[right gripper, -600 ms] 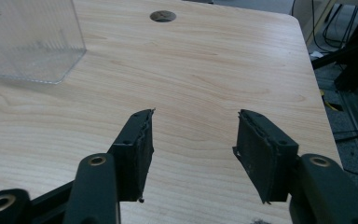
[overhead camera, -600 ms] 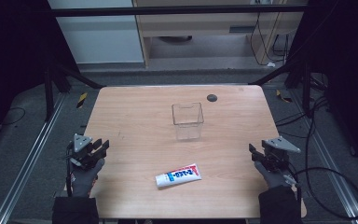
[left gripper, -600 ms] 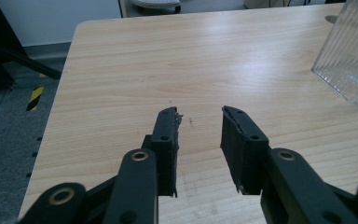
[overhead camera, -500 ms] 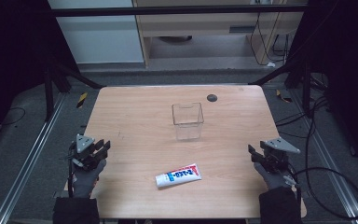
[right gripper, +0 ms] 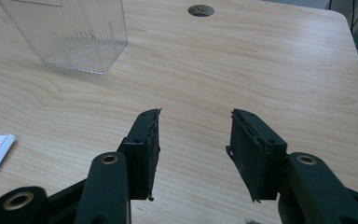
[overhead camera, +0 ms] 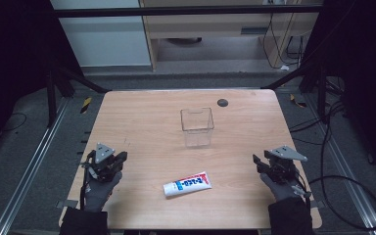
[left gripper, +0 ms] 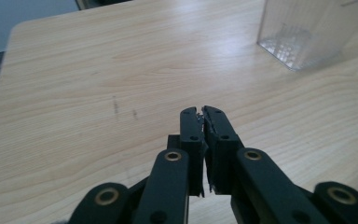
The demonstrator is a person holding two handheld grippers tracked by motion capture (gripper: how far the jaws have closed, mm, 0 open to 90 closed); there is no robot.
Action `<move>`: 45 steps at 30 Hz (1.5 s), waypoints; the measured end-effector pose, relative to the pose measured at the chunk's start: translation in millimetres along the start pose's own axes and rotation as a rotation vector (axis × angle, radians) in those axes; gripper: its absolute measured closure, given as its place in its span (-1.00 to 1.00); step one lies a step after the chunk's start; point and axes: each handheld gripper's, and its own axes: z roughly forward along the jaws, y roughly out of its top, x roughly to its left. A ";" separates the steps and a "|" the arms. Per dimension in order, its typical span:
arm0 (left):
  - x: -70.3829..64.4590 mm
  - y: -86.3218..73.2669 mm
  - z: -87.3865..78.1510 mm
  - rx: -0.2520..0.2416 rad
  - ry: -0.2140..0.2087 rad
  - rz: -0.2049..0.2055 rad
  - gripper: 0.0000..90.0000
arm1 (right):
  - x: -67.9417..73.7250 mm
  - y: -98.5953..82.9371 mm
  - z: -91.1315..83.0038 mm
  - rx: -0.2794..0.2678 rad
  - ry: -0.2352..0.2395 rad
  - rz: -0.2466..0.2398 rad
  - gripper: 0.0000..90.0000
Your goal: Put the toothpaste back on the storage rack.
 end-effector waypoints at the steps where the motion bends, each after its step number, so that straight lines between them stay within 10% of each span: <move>1: -3.3 0.4 1.4 0.007 -0.011 0.012 0.95 | 0.8 -0.1 0.9 0.000 0.001 -0.006 0.15; 26: -77.1 -2.3 42.7 0.193 -0.296 0.165 0.99 | 16.3 -3.9 11.7 0.030 0.032 -0.048 -0.02; 45: -93.4 -8.7 49.3 0.255 -0.367 0.209 0.99 | 25.1 -5.8 16.9 0.056 0.065 -0.080 -0.06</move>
